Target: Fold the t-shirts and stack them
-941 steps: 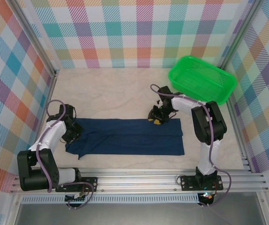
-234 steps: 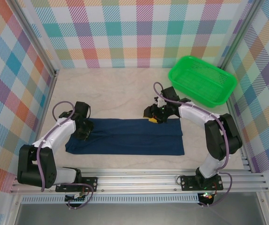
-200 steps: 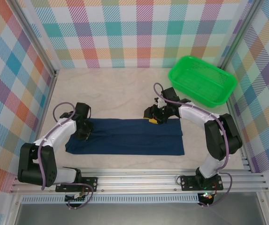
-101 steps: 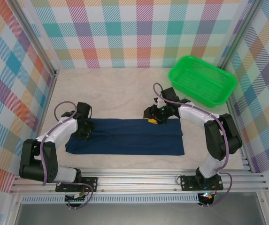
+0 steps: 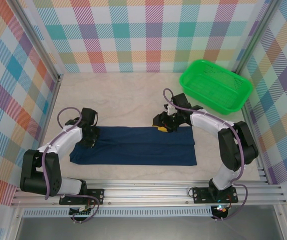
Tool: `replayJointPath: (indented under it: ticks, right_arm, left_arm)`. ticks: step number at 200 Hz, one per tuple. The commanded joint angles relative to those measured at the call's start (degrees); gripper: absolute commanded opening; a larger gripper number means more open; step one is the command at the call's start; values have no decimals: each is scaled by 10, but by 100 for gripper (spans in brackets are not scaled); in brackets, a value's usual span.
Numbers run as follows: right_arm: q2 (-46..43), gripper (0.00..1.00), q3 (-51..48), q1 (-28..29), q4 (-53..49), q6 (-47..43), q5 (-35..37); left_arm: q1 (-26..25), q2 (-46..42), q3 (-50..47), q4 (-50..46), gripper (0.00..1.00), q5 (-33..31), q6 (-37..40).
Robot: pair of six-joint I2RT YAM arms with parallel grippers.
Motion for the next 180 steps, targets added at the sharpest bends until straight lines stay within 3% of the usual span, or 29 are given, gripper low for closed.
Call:
replayJointPath:
  ticks: [1,41,107,180]
  right_arm:
    - [-6,47,-4,5,5,-1,-12]
    - [-4,47,-2,5,5,-1,-9]
    - [-2,47,4,5,0,-1,-7]
    - [-6,46,-1,5,-7,-1,-5]
  left_arm:
    - [-4,-2,-2,0,12,3,-3]
    - [-10,-24,0,-33,0,8,-2]
    - [-42,-72,-25,-106,0,58,-34]
    - [-87,-103,-74,-97,0,100,-90]
